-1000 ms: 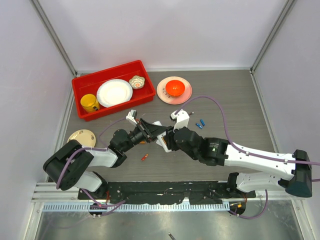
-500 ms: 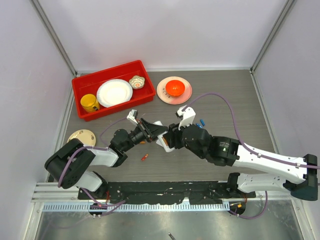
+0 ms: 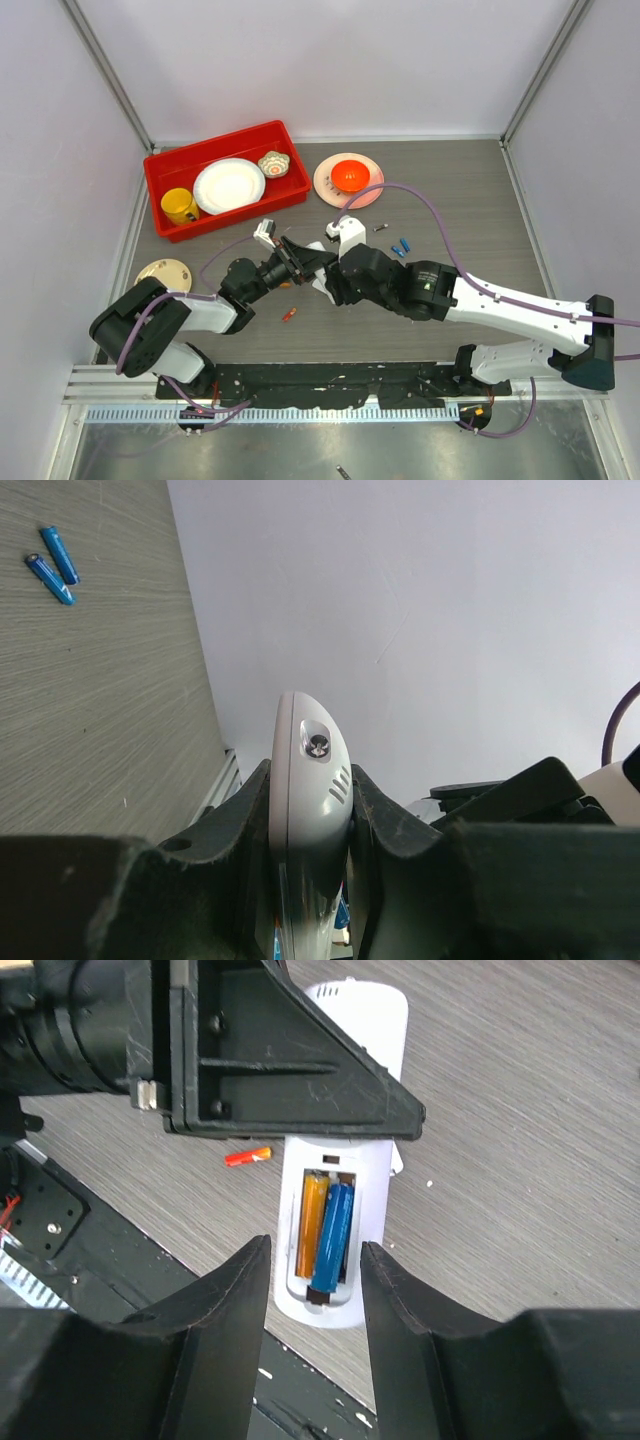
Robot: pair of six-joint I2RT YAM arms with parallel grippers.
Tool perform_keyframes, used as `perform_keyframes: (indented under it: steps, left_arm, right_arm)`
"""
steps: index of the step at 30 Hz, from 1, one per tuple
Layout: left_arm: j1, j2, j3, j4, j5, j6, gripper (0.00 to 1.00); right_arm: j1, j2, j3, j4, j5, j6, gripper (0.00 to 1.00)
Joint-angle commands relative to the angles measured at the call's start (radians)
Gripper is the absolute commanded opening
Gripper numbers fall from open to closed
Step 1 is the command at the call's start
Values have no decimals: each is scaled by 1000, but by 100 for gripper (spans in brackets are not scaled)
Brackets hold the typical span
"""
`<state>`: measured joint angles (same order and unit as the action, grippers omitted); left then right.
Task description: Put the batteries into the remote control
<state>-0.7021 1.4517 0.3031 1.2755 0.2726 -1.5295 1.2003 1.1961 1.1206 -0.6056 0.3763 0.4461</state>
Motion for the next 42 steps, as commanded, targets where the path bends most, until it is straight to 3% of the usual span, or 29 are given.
perform_keyframes:
  steps: [1,18,33,42]
  left_arm:
    - [-5,-11,27,131,-4,14,0]
    - [-5,-14,30,128,2,8,0]
    - [-5,-17,30,128,4,9,0]
    - [-7,-11,36,125,2,15,0]
  right_arm:
    - [-2,-10,38,-54,3,-21,46]
    - [-2,11,16,-45,-8,-27,31]
    - [-2,10,16,-14,-16,-32,6]
    - [-2,14,15,36,-10,12,1]
